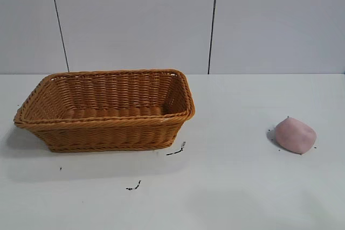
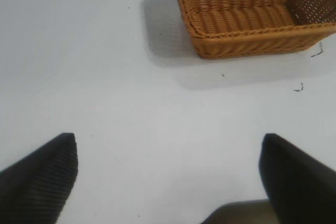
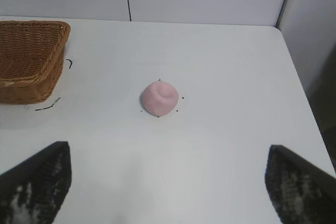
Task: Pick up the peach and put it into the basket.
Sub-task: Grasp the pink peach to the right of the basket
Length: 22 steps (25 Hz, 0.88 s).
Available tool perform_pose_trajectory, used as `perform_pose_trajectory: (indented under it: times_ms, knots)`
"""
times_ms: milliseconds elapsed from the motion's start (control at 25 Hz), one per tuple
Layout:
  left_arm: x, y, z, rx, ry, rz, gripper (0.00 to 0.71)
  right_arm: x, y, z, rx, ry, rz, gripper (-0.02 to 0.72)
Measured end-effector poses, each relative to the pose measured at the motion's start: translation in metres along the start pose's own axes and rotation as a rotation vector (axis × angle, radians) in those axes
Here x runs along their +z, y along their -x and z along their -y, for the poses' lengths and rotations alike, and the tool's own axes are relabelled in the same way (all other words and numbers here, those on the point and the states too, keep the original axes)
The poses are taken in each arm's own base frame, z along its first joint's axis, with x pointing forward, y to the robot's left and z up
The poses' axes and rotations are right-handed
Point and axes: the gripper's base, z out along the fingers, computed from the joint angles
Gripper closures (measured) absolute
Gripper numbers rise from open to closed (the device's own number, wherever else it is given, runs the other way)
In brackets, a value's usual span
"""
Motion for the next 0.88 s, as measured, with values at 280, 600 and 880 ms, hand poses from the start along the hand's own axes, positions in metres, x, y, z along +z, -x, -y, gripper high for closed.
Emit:
perform_pose_trajectory:
  times_ms: [280, 600, 880]
  knots:
    - [0.0, 0.0, 0.0, 0.0, 0.0, 0.0, 0.018, 0.087, 0.064, 0.004, 0.008, 0.016, -0.307, 0.014]
    - [0.0, 0.0, 0.0, 0.0, 0.0, 0.0, 0.018, 0.213, 0.102, 0.008, 0.013, 0.027, -0.557, 0.014]
    - [0.0, 0.0, 0.0, 0.0, 0.0, 0.0, 0.018, 0.314, 0.102, 0.01, 0.016, 0.03, -0.648, 0.014]
